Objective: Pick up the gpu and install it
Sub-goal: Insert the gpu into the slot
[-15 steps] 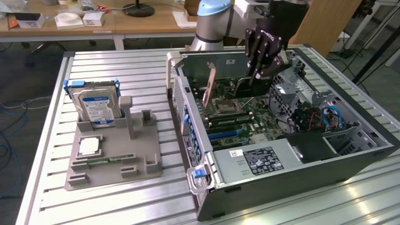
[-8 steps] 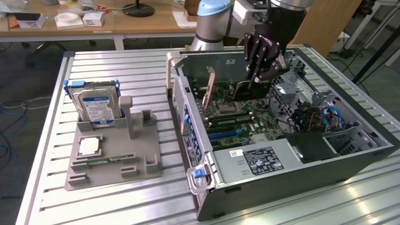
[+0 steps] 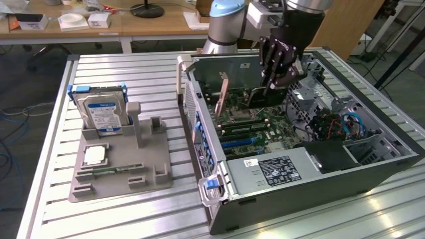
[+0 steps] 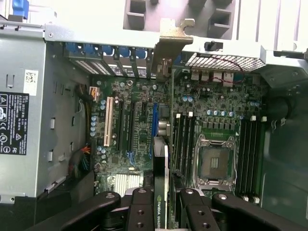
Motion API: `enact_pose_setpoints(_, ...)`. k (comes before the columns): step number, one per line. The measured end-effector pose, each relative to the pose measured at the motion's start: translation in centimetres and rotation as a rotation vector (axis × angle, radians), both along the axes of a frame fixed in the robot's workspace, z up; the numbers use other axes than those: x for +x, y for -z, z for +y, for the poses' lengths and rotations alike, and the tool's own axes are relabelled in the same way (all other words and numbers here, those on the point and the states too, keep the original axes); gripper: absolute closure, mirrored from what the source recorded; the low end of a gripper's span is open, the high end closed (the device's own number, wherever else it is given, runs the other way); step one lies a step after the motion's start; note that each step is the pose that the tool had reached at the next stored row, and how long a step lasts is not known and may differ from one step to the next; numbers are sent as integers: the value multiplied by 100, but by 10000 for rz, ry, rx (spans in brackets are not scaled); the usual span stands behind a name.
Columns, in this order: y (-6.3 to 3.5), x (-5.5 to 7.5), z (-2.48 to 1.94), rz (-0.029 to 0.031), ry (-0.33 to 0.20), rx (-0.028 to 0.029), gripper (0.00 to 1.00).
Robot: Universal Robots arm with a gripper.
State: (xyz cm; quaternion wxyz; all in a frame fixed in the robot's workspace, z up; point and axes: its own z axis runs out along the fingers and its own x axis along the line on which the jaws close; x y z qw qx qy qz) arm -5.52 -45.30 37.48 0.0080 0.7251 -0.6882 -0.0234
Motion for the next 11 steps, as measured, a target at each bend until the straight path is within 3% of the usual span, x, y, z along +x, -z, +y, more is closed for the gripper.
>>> enact_pose_setpoints(11,176,-1,0,-102,37,-1,74)
